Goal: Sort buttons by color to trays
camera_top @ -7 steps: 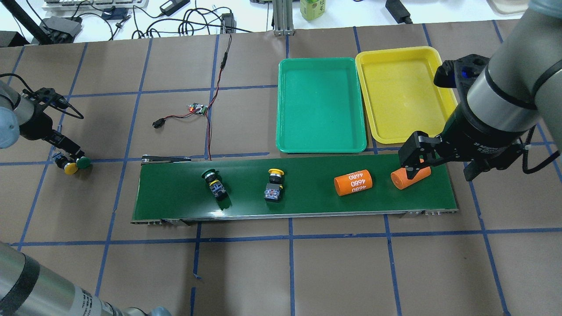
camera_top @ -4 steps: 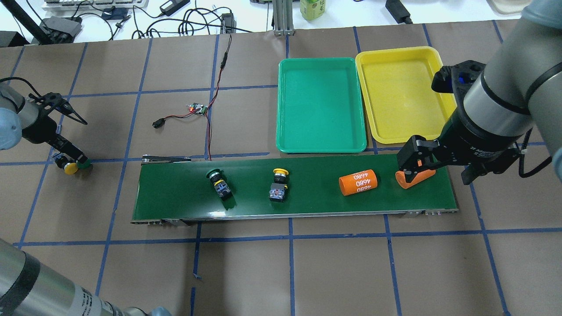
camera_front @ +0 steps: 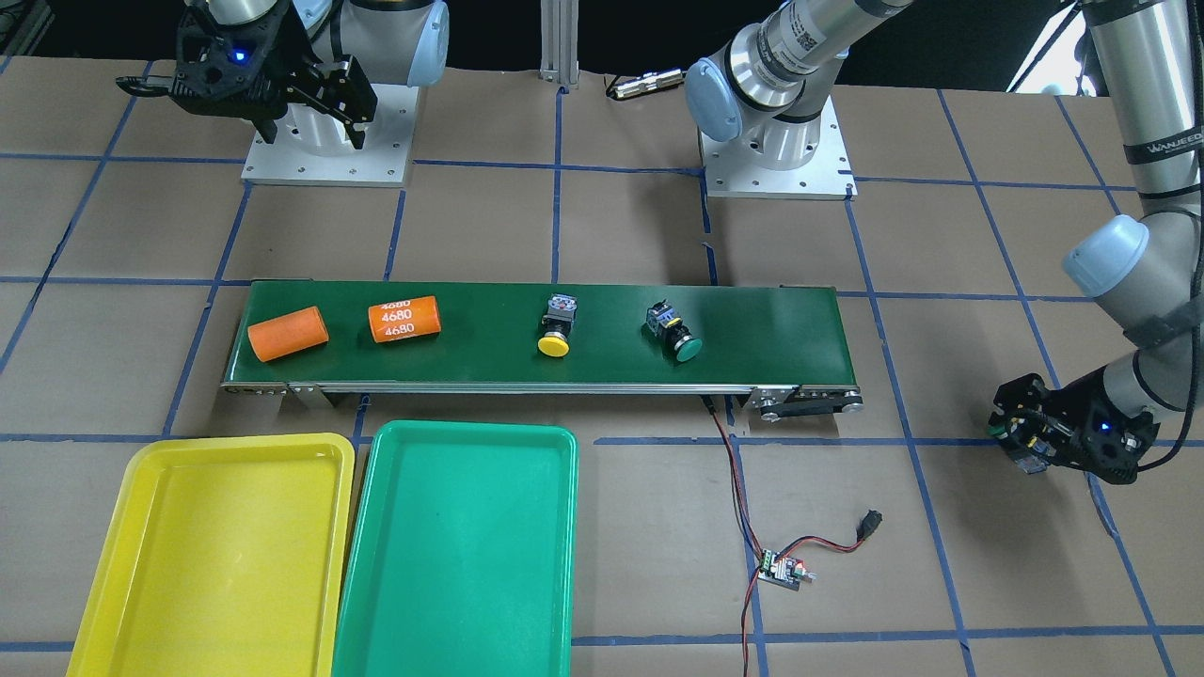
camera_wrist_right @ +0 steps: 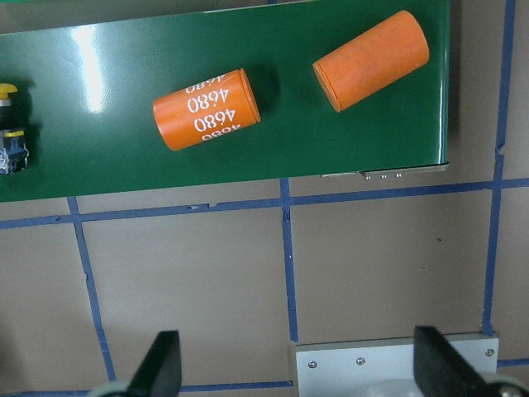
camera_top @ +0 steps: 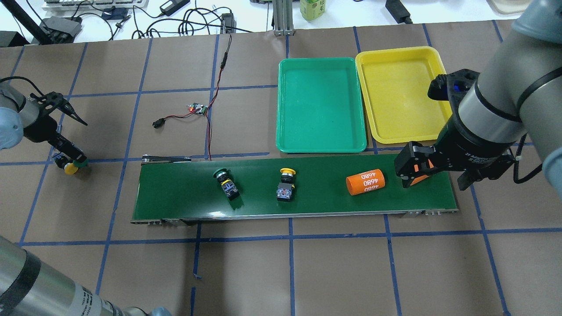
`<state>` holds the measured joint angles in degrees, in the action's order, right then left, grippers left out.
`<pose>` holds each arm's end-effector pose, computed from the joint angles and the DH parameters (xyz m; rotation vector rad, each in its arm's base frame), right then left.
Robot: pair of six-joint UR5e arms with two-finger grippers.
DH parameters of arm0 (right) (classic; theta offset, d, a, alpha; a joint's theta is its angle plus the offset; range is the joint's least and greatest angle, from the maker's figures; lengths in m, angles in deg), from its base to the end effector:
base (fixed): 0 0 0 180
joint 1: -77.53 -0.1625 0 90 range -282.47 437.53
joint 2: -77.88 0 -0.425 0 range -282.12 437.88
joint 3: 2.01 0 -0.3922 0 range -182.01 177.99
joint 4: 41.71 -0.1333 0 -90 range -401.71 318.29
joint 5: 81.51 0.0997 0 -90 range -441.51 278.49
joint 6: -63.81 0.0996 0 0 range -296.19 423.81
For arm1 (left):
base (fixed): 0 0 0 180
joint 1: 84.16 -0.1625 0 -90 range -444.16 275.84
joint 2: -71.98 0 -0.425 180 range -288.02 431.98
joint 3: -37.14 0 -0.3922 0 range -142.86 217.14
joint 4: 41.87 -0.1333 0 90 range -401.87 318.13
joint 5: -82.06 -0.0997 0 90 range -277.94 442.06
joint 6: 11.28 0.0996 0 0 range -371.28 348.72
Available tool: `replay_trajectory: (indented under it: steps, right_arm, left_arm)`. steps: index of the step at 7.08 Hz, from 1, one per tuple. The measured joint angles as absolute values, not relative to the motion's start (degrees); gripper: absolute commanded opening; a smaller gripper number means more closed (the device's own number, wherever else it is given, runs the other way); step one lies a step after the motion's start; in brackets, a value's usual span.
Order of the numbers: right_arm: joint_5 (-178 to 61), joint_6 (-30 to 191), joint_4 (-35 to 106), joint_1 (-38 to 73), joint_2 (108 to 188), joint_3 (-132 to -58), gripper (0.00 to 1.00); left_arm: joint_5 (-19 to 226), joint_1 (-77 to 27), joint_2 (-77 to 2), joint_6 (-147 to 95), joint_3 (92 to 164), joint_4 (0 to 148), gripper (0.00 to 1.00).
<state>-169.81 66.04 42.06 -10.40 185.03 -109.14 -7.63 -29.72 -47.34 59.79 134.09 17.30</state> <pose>0.1233 -0.3599 0.4590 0.1191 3.1053 0.1686 0.2483 -0.5774 0.1924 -0.9331 -2.9155 -0.0802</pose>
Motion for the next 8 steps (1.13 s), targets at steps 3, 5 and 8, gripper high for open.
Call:
replay_trajectory:
  steps: [3, 5, 8]
  right_arm:
    - [-169.9, 66.2, 45.2, -10.5, 184.4, -109.9, 1.00]
    - [-169.9, 66.0, 50.1, -10.8, 181.8, -109.8, 1.00]
    - [-169.9, 68.0, 55.9, -14.0, 175.7, -109.9, 1.00]
  left_arm:
    - [-7.9, -29.7, -46.6, 60.0, 134.3, 17.3, 1.00]
    - [-8.0, -29.7, -47.1, 60.3, 134.1, 17.2, 1.00]
    - [-8.0, -29.7, -47.8, 60.5, 133.9, 17.2, 1.00]
